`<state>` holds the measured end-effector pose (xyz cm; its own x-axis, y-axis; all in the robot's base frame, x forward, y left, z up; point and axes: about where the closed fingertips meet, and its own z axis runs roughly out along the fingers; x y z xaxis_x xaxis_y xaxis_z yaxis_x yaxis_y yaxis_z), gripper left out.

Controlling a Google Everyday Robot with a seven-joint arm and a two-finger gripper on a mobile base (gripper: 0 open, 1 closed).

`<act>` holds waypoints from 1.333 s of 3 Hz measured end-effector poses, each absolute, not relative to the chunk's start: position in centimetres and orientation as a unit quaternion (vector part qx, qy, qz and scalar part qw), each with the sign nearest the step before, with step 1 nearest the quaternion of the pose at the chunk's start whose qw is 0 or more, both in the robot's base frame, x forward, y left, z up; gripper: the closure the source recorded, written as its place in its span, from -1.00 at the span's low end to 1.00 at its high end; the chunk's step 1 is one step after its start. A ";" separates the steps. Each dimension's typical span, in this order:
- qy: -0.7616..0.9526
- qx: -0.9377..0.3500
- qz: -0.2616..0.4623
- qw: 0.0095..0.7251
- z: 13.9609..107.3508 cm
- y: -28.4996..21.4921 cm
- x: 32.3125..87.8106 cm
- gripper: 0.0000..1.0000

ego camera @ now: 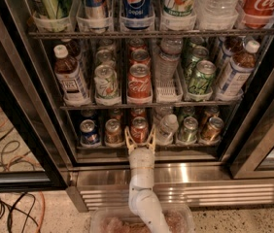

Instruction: Pick coke can from bottom shelf of fridge

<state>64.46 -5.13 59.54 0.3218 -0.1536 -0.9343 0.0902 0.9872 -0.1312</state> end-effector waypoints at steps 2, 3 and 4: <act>0.570 -0.026 -0.090 0.817 59.8 -5.5 64.9 0.61; 0.570 -0.026 -0.090 0.817 59.8 -5.5 64.8 0.99; 0.571 -0.026 -0.087 0.816 59.6 -5.3 64.6 1.00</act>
Offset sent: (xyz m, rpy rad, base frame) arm 0.0032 -0.0028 0.0022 -0.0125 -0.0155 -0.0204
